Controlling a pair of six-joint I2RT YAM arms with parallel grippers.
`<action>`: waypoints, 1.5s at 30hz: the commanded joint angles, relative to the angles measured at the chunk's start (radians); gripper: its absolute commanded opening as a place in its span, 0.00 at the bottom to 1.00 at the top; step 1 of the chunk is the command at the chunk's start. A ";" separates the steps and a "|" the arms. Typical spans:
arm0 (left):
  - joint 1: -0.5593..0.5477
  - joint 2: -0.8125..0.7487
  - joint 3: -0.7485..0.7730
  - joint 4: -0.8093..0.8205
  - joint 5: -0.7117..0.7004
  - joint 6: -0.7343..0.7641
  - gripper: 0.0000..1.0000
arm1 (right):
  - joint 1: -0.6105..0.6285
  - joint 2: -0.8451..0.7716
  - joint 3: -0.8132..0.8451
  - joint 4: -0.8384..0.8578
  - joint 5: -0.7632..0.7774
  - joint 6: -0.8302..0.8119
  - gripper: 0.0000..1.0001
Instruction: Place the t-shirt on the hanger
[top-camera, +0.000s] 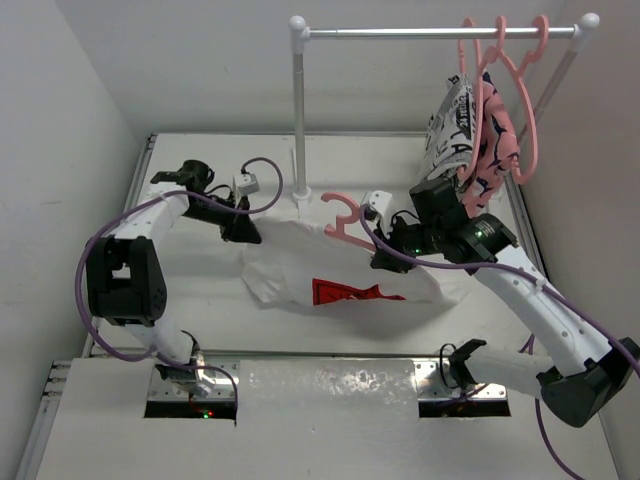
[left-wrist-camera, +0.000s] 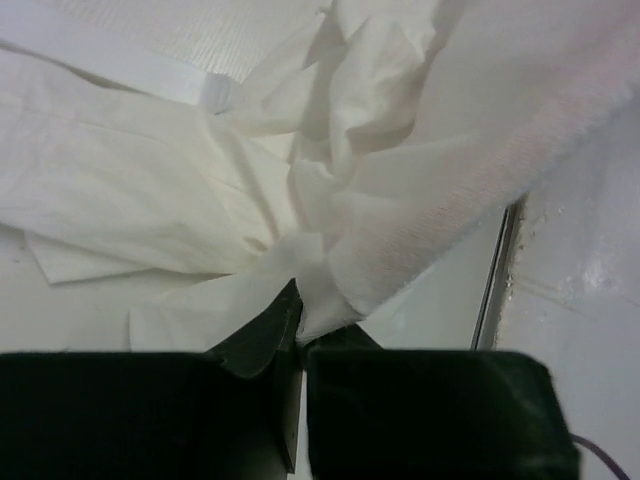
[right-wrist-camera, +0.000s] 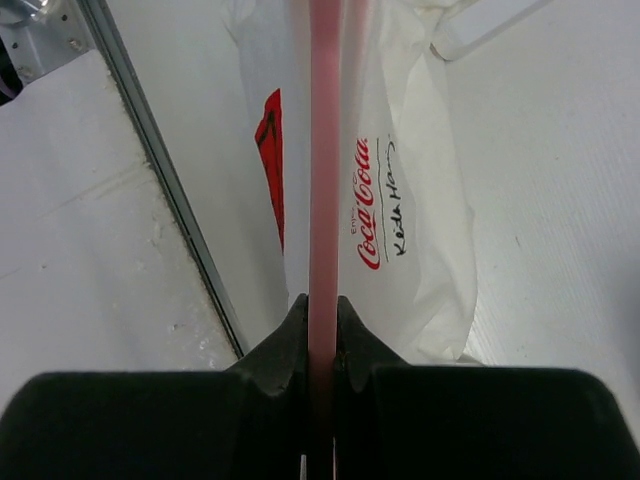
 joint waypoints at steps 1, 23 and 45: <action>-0.002 -0.047 -0.039 0.179 -0.077 -0.167 0.00 | -0.002 -0.010 0.058 0.039 0.026 0.010 0.00; 0.116 0.093 0.070 0.399 -0.476 -0.380 0.00 | -0.003 -0.136 0.162 -0.011 0.106 0.240 0.00; -0.183 -0.068 0.130 0.382 -0.429 -0.436 0.79 | -0.002 0.020 0.576 -0.373 0.483 0.464 0.00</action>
